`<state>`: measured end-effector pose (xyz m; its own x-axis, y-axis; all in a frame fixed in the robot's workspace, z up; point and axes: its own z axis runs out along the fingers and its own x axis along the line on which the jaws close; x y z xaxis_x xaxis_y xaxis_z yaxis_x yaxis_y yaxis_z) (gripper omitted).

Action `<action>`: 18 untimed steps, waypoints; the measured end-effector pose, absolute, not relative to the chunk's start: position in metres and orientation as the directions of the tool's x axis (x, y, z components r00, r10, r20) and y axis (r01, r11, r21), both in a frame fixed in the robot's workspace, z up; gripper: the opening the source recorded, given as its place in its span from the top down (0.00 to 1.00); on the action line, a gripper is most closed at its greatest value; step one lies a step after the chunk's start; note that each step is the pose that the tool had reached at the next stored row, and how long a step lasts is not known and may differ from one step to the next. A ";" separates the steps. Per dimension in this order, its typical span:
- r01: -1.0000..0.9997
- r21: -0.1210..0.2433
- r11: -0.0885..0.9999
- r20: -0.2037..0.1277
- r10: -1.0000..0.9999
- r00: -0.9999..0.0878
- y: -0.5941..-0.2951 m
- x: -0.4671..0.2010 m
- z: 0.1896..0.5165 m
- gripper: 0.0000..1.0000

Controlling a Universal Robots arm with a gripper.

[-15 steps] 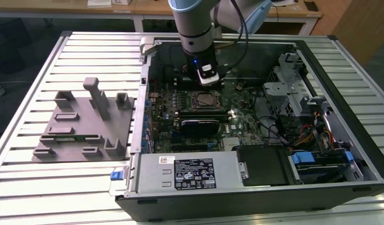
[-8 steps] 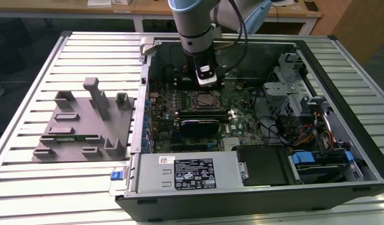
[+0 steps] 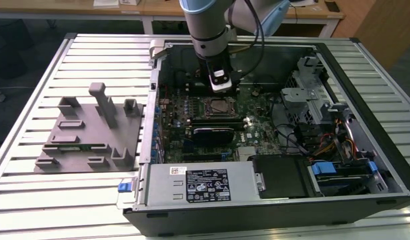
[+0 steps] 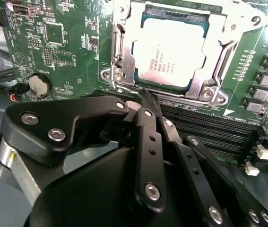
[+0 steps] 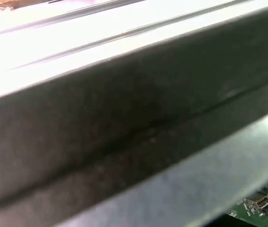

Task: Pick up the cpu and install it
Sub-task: 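Install the first cpu locking lever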

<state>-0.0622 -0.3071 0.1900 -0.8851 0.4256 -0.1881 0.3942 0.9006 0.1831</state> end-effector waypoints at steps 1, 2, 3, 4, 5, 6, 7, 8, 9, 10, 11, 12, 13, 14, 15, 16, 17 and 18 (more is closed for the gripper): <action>0.394 0.186 0.900 -0.187 0.426 -0.885 -0.307 -0.062 0.190 0.89; 0.394 0.188 0.900 -0.185 0.426 -0.885 -0.307 -0.062 0.190 0.89; 0.394 0.189 0.899 -0.185 0.427 -0.885 -0.307 -0.062 0.190 0.89; 0.394 0.190 0.899 -0.185 0.427 -0.885 -0.307 -0.062 0.190 0.89; 0.394 0.190 0.899 -0.185 0.427 -0.885 -0.307 -0.062 0.190 0.89; 0.394 0.191 0.899 -0.185 0.427 -0.885 -0.307 -0.062 0.191 0.89; 0.394 0.191 0.899 -0.185 0.427 -0.885 -0.307 -0.062 0.192 0.89; 0.394 0.190 0.899 -0.185 0.427 -0.885 -0.307 -0.062 0.193 0.89; 0.394 0.190 0.899 -0.185 0.427 -0.885 -0.307 -0.062 0.195 0.89; 0.394 0.190 0.899 -0.185 0.427 -0.885 -0.307 -0.062 0.196 0.89; 0.394 0.190 0.899 -0.185 0.427 -0.885 -0.307 -0.062 0.198 0.89; 0.394 0.190 0.899 -0.185 0.427 -0.885 -0.307 -0.062 0.200 0.89; 0.394 0.190 0.899 -0.185 0.427 -0.885 -0.307 -0.062 0.201 0.89; 0.394 0.190 0.899 -0.185 0.427 -0.885 -0.307 -0.062 0.203 0.89; 0.394 0.190 0.899 -0.185 0.427 -0.885 -0.307 -0.062 0.205 0.89; 0.394 0.190 0.899 -0.185 0.427 -0.885 -0.307 -0.062 0.207 0.89; 0.394 0.190 0.899 -0.185 0.427 -0.885 -0.307 -0.062 0.208 0.89; 0.394 0.190 0.899 -0.185 0.427 -0.885 -0.307 -0.062 0.208 0.89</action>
